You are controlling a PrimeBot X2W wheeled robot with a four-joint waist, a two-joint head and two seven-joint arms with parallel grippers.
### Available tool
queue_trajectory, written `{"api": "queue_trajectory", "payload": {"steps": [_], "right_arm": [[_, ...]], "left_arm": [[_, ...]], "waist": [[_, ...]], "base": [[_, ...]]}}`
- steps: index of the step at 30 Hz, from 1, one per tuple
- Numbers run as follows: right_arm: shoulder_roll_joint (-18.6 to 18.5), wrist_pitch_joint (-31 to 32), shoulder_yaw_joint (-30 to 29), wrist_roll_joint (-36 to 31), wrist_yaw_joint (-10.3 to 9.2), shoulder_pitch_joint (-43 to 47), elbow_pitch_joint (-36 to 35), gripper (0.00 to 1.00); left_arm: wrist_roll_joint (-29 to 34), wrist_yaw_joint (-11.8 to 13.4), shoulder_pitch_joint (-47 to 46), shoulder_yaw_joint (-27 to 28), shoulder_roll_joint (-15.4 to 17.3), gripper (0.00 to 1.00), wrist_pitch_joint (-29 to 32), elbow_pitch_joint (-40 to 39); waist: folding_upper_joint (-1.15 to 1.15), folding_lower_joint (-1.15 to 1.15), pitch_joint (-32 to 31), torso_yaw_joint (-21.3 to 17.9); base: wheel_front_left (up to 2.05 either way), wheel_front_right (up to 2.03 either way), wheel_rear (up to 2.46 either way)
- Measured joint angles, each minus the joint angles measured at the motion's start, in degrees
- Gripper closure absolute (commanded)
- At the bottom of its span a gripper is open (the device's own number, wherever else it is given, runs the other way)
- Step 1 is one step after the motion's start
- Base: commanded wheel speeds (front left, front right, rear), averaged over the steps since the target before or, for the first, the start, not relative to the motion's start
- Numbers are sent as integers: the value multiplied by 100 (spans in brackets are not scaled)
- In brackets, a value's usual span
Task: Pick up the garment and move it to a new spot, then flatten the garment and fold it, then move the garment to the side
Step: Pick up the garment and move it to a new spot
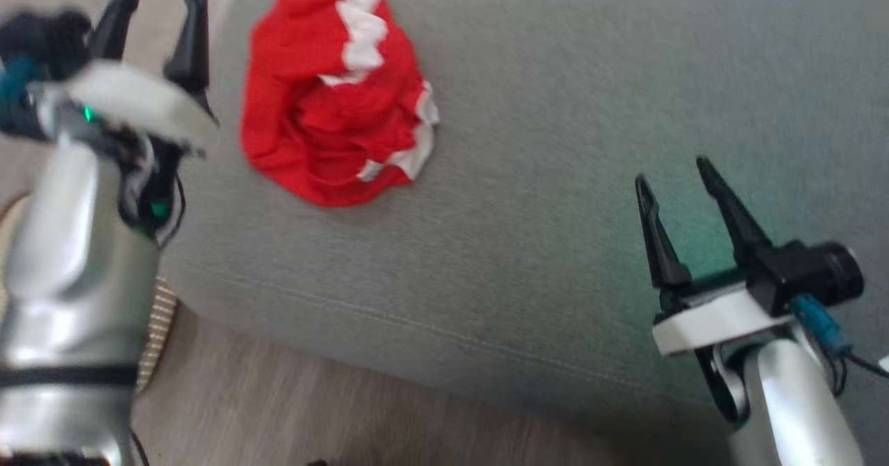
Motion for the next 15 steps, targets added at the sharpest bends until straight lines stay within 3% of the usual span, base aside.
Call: {"api": "queue_trajectory", "payload": {"steps": [8,15], "right_arm": [[-38,0,127,-240,0,-411,-243,0],[-55,-1,144,-409,0,-722,-489,0]], "left_arm": [[-1519,-25,-1187,-710,530,0,1113,1402],[-2352,-25,-1502,-1316,666,0,2206,1928]], "waist": [[0,0,694,-549],[0,-1,1175,-877]], "base": [[0,0,0],[0,0,0]]}}
